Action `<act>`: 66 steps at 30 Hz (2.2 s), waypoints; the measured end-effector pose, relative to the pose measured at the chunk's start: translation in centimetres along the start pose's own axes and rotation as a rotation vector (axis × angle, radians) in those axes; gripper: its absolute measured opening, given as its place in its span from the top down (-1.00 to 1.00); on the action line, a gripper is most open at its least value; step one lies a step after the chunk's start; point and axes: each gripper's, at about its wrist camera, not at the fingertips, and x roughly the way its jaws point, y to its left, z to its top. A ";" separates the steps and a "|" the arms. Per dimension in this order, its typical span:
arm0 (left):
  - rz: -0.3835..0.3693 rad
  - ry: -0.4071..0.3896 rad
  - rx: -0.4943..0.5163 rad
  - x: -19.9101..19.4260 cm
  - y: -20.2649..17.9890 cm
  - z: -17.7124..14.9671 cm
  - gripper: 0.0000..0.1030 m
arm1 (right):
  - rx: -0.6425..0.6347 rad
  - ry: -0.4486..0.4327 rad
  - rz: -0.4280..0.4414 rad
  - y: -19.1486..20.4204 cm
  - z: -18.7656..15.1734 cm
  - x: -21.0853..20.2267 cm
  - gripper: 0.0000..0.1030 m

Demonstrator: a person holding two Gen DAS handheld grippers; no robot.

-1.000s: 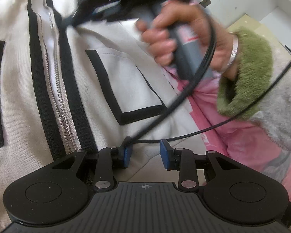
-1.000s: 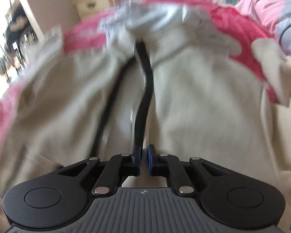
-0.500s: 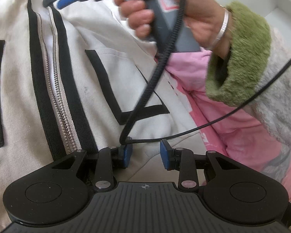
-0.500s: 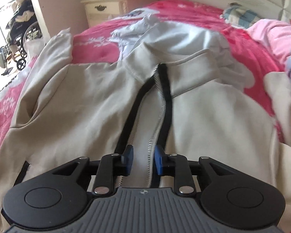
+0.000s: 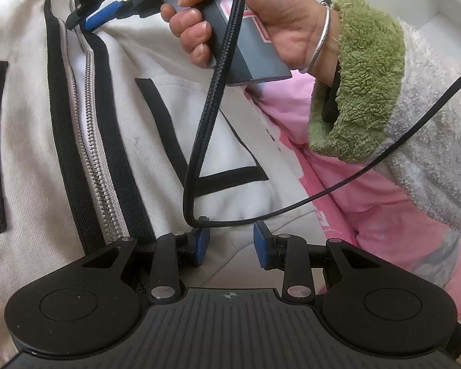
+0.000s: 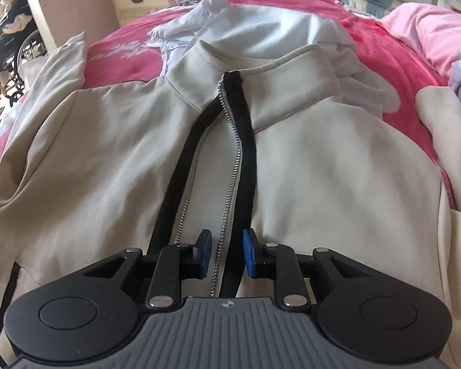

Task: Fold clothes
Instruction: 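Pull the zipper tape along the zipper up to the collar with the right gripper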

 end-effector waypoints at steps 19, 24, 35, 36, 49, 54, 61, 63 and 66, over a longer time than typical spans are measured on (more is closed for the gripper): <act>-0.003 -0.003 0.001 -1.0 0.4 0.2 0.39 | 0.322 -0.090 0.184 -3.7 -0.6 -0.4 0.86; -0.002 -0.004 0.005 -1.2 0.4 0.2 0.39 | 0.379 -0.096 0.247 -4.6 -1.2 0.8 0.66; -0.006 -0.003 0.007 -1.5 1.0 0.5 0.39 | 0.336 -0.127 0.199 -5.3 -1.1 -0.7 0.60; -0.004 -0.004 0.010 -1.5 1.4 0.5 0.39 | 0.336 -0.115 0.195 -5.2 -1.1 0.3 0.66; -0.017 -0.002 0.005 -1.8 1.6 -0.4 0.39 | 0.509 -0.049 0.358 -5.0 2.1 3.1 0.49; -0.020 0.000 0.004 -2.0 1.7 -0.4 0.39 | 0.677 -0.043 0.454 -6.5 1.3 4.7 0.47; -0.019 0.000 0.003 -2.4 1.9 -0.6 0.39 | 0.433 -0.049 0.300 -3.0 3.1 4.9 0.62; -0.018 -0.001 0.004 -2.5 2.0 -0.7 0.39 | 0.264 -0.070 0.200 -0.6 3.7 4.4 0.78; -0.018 -0.001 0.004 -2.6 2.0 -0.5 0.39 | -0.025 -0.148 0.007 3.6 3.6 3.0 0.86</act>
